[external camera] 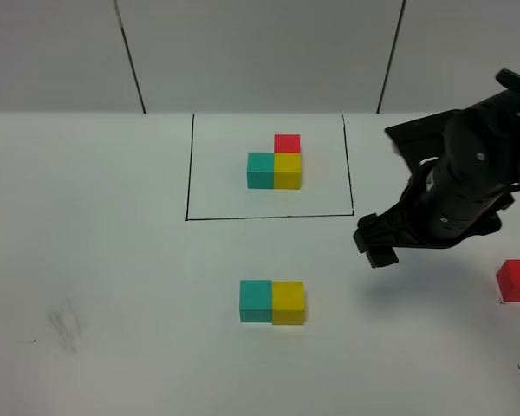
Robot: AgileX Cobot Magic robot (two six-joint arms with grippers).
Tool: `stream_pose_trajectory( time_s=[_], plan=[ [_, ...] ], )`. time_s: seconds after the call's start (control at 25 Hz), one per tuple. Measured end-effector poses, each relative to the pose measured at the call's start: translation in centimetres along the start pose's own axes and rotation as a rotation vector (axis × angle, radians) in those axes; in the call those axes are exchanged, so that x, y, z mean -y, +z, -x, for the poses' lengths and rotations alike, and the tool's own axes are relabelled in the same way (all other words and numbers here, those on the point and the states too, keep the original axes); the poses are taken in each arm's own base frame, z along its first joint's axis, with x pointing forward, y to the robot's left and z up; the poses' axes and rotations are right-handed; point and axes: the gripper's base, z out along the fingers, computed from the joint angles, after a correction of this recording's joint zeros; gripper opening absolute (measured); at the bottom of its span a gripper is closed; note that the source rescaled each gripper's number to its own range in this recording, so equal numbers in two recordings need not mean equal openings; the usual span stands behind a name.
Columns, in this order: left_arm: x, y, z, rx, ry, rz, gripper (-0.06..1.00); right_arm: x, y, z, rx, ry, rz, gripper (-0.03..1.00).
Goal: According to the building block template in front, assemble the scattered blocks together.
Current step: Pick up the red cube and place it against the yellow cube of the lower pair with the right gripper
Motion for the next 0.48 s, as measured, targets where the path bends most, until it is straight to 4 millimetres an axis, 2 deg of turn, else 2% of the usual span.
stream_pose_trajectory(
  time_s=[0.16, 0.48],
  plan=[
    [0.0, 0.0, 0.0, 0.000, 0.000, 0.000, 0.95, 2.4, -0.6, 0.0, 0.031, 0.100, -0.083, 0.83],
    [0.0, 0.0, 0.0, 0.000, 0.000, 0.000, 0.95, 8.3, -0.5, -0.1, 0.027, 0.285, -0.170, 0.83]
  ],
)
